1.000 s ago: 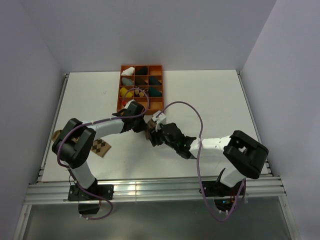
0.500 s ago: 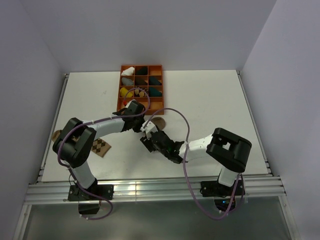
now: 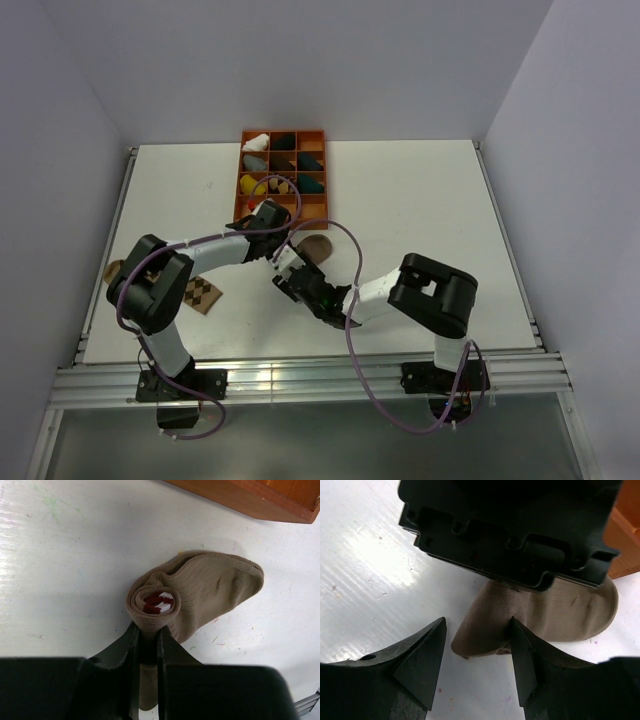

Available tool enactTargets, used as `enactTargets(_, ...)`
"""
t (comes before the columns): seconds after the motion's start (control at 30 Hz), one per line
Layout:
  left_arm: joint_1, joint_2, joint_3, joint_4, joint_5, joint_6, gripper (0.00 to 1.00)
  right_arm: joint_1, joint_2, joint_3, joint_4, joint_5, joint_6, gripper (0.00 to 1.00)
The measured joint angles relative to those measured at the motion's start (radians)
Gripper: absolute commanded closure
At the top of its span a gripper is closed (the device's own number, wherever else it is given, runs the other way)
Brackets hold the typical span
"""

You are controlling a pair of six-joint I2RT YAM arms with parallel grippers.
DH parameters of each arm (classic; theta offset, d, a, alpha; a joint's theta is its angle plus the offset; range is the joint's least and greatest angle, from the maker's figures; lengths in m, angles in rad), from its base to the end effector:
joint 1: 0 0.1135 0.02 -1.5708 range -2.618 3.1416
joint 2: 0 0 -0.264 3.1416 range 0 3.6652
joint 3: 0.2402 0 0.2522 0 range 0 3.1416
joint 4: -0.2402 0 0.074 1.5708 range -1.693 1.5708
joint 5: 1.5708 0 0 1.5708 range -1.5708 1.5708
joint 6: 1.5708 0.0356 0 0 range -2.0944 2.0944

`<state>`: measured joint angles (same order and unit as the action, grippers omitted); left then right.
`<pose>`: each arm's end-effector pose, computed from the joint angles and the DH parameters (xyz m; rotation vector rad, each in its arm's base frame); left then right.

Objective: Roll the socks
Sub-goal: Roll the sock at the center of the board.

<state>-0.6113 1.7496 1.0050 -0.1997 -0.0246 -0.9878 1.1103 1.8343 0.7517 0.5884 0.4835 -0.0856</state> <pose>0.2888 -0.2013 0.1626 -0.5018 2.5782 -0.5875 0.1702 0.3058 0.1301 -0.8764 1.8061 0.1545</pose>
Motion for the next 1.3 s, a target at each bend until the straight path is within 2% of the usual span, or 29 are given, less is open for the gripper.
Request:
enactTargets(0.2,0.001,0.002,0.000,0.004,0.006,0.004,0.96,0.000,0.037,0.010,0.026,0.061,-0.011,0.61)
enactTargets(0.27,0.002,0.002,0.000,0.008,0.008,0.004,0.94,-0.001,0.039,0.010,0.032,0.077,-0.009,0.75)
enactTargets(0.3,0.002,0.002,0.000,0.009,0.009,0.005,0.92,-0.004,0.039,0.010,0.034,0.079,-0.008,0.85)
enactTargets(0.4,0.003,0.002,0.000,0.012,0.010,0.007,0.82,-0.011,0.036,0.008,0.037,0.069,0.004,0.95)
enactTargets(0.43,0.004,0.002,0.000,0.013,0.010,0.007,0.73,-0.016,0.031,0.005,0.035,0.057,0.012,1.00)
enactTargets(0.5,0.004,0.002,-0.001,0.015,0.010,0.007,0.65,-0.034,0.013,-0.008,0.035,0.022,0.039,1.00)
enactTargets(0.53,0.005,0.002,-0.003,0.018,0.011,0.006,0.51,-0.051,-0.003,-0.020,0.034,-0.013,0.057,1.00)
enactTargets(0.6,0.007,0.002,-0.008,0.023,0.019,0.005,0.40,-0.088,-0.029,-0.038,0.031,-0.076,0.090,1.00)
enactTargets(0.63,0.008,0.002,-0.015,0.027,0.024,0.002,0.29,-0.113,-0.040,-0.043,0.026,-0.114,0.106,1.00)
enactTargets(0.73,0.020,-0.009,-0.024,0.050,0.038,-0.003,0.18,-0.183,-0.065,-0.056,0.019,-0.212,0.145,1.00)
enactTargets(1.07,0.081,-0.116,-0.174,0.154,0.054,-0.064,0.19,-0.338,-0.095,-0.049,-0.040,-0.583,0.228,1.00)
enactTargets(1.3,0.105,-0.204,-0.324,0.311,0.055,-0.105,0.20,-0.473,-0.045,0.037,-0.121,-0.869,0.308,1.00)
